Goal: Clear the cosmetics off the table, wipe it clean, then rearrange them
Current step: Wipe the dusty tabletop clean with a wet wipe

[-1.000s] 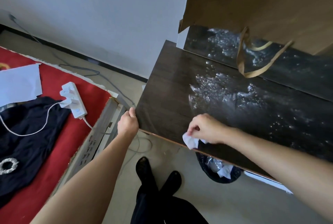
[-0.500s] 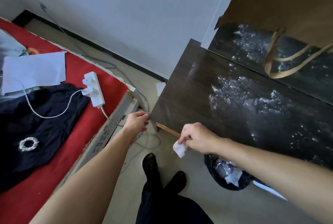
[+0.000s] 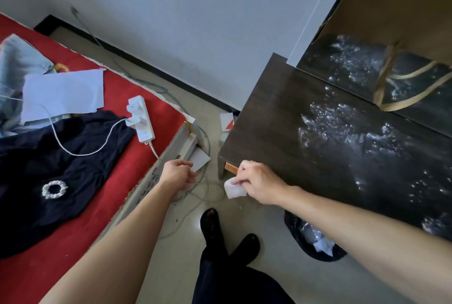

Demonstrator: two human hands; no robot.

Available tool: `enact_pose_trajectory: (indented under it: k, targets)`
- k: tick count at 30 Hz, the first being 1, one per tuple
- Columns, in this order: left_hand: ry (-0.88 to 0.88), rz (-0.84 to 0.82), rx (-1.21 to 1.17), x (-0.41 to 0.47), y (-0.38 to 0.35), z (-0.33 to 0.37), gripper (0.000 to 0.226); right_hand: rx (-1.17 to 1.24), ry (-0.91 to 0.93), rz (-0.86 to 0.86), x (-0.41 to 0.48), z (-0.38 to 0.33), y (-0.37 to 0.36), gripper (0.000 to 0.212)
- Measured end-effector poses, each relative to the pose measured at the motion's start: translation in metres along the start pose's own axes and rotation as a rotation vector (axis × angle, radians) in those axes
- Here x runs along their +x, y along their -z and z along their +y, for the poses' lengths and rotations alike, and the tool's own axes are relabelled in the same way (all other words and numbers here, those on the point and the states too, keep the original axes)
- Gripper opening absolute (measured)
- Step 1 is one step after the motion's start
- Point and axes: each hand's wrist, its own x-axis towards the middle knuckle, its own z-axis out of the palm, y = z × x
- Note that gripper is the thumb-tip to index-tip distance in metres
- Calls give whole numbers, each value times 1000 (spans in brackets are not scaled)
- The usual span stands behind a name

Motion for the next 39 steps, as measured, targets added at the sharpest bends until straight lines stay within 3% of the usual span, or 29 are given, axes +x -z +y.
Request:
enact_pose_trajectory:
  k: [3, 5, 11, 14, 15, 20, 24, 28, 31, 39]
  targets:
    - [-4, 19, 53, 3, 1, -1, 25, 29, -71, 263, 52, -1, 31, 26]
    - [-5, 20, 73, 5, -2, -1, 23, 9, -118, 332, 82, -1, 38, 30]
    - [-87, 31, 124, 13, -22, 17, 22, -106, -12, 130, -8, 15, -1, 25]
    - [-167, 66, 188, 15, -44, 37, 19, -130, -127, -85, -39, 27, 24, 27]
    - [-201, 85, 212, 15, -53, 45, 20, -76, -179, -82, -34, 30, 38, 30]
    - [-324, 137, 413, 14, -105, 83, 47, -3, -286, 483, 41, 58, 130, 30]
    - [-381, 276, 616, 19, -130, 79, 61, -190, -356, 664, 109, 79, 178, 23]
    - [-412, 401, 674, 25, -136, 76, 57, -571, -271, 553, 170, 93, 191, 30]
    - [-433, 427, 709, 27, -138, 76, 55, -729, -302, 445, 191, 108, 178, 33]
    - [-412, 413, 697, 23, -138, 78, 53, -624, -430, 400, 176, 112, 157, 36]
